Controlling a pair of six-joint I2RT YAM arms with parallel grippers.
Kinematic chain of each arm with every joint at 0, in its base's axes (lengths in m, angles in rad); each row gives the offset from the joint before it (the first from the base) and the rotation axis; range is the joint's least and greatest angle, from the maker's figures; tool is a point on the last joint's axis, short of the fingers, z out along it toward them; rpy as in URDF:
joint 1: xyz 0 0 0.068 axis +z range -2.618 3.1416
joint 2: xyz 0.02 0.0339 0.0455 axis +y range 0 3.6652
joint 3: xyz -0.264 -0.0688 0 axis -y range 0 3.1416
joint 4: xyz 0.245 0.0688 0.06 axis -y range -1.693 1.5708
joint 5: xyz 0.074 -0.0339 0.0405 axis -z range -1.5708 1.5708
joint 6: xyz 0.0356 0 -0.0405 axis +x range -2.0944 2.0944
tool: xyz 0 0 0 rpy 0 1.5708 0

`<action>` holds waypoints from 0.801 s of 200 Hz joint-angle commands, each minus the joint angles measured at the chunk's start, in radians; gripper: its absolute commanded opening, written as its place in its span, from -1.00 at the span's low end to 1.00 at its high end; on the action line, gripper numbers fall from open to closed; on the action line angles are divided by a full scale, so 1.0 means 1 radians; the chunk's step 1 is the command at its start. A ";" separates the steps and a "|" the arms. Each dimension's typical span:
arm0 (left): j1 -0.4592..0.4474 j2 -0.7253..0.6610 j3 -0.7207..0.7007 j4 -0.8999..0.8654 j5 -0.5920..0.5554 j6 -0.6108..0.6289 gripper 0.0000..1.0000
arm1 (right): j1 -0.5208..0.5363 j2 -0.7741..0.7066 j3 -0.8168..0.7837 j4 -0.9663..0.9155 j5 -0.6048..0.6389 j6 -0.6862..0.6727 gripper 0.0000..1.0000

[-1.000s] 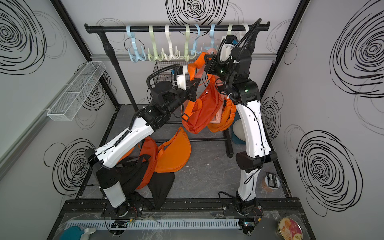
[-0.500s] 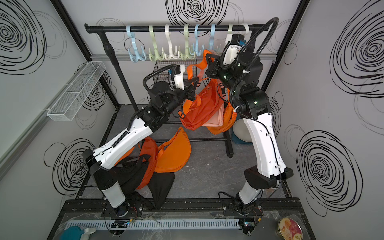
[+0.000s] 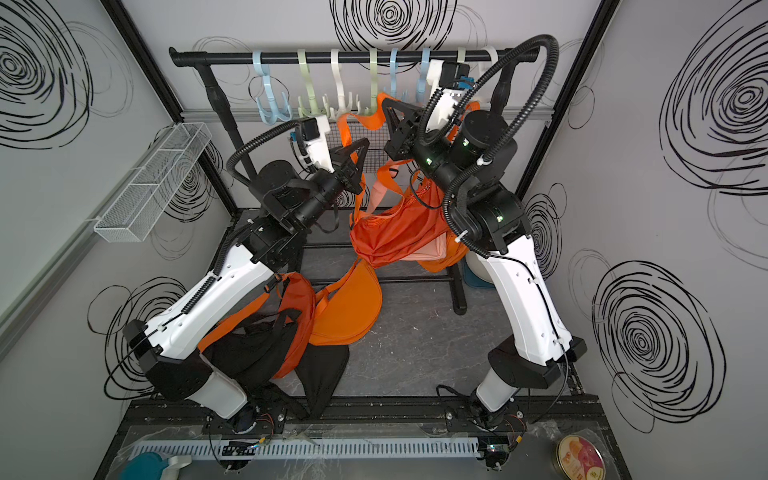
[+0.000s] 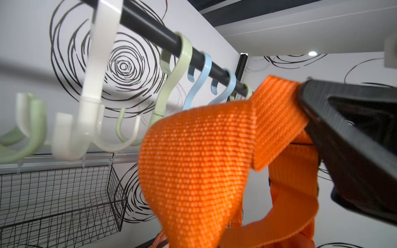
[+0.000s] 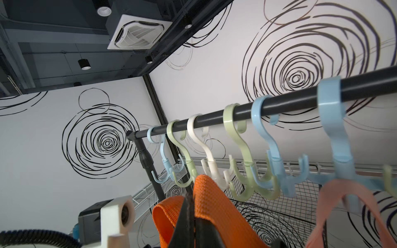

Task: Hang the bag on a hook
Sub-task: Hang the bag on the hook.

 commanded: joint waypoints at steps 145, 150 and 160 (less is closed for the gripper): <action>0.091 0.271 0.415 -0.285 0.252 -0.052 -1.00 | -0.093 0.161 0.131 0.029 -0.036 0.053 -1.00; 0.095 0.271 0.415 -0.286 0.259 -0.056 -1.00 | -0.094 0.160 0.131 0.026 -0.035 0.053 -1.00; 0.104 0.271 0.415 -0.284 0.274 -0.062 -1.00 | -0.099 0.160 0.131 0.026 -0.038 0.053 -1.00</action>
